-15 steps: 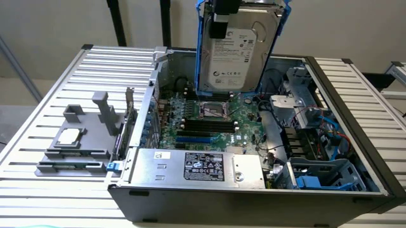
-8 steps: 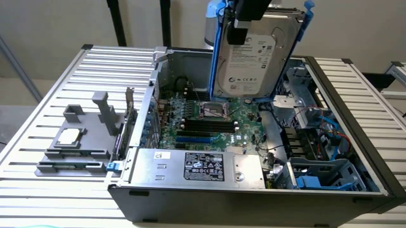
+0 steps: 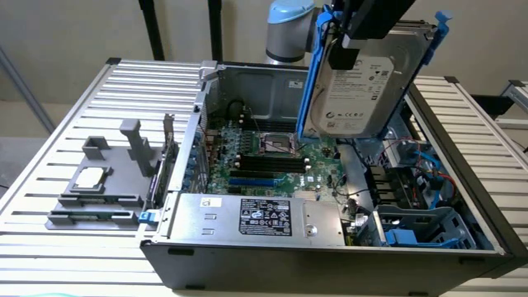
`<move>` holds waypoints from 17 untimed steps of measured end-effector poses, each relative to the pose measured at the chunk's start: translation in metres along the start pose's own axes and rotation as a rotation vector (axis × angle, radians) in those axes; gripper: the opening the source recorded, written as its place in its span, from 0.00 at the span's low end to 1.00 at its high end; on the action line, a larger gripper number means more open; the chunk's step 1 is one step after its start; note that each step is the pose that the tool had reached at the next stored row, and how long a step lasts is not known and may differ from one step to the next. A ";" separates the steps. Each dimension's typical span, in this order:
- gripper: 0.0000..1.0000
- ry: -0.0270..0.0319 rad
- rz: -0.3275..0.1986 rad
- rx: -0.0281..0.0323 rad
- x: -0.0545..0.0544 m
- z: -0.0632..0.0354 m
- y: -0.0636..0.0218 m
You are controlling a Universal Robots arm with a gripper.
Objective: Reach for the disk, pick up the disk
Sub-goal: 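Pick up the disk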
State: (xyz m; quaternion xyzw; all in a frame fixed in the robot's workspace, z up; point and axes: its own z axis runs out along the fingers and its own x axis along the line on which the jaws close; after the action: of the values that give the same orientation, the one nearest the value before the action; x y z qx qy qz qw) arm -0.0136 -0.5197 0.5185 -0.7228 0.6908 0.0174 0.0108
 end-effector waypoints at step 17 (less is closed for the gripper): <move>0.33 0.0000 0.000 0.0000 0.042 -0.0022 -0.0615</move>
State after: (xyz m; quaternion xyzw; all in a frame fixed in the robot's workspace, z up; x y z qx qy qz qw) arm 0.0498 -0.5588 0.5185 -0.7228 0.6907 0.0174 0.0108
